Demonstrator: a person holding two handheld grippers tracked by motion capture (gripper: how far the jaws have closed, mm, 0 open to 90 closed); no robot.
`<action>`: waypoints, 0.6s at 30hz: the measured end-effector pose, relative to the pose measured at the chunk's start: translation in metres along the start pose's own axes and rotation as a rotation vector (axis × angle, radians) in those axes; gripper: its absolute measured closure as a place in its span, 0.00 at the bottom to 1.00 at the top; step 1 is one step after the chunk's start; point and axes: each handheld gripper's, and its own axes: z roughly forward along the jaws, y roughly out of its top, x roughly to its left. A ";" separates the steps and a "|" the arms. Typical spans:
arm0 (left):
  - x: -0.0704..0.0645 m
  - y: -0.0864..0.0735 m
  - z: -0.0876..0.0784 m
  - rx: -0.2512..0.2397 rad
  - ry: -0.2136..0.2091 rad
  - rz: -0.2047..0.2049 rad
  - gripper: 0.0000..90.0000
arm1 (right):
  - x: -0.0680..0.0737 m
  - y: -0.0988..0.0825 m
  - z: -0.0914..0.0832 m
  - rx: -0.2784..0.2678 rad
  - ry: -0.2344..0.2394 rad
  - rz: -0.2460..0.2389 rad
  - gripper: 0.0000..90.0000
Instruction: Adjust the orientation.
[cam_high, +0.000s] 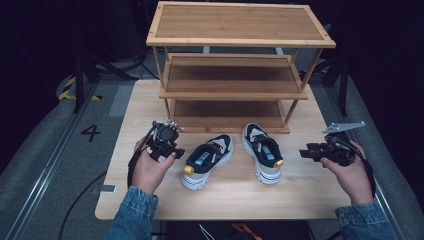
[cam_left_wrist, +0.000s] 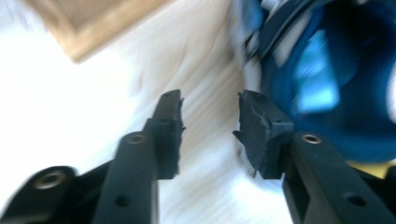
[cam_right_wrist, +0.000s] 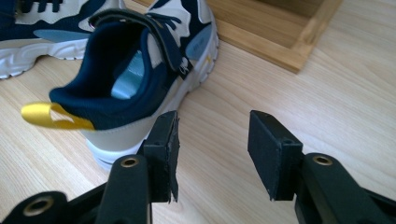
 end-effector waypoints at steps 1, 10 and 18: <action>0.003 -0.006 0.007 0.044 -0.025 -0.018 0.73 | 0.001 0.002 0.002 0.001 0.005 -0.002 0.60; -0.010 -0.014 0.024 0.146 -0.121 0.013 0.81 | 0.005 0.014 0.007 -0.009 0.020 -0.030 0.60; -0.019 -0.012 0.024 0.157 -0.109 0.050 0.88 | 0.004 0.015 0.002 -0.025 0.014 -0.030 0.60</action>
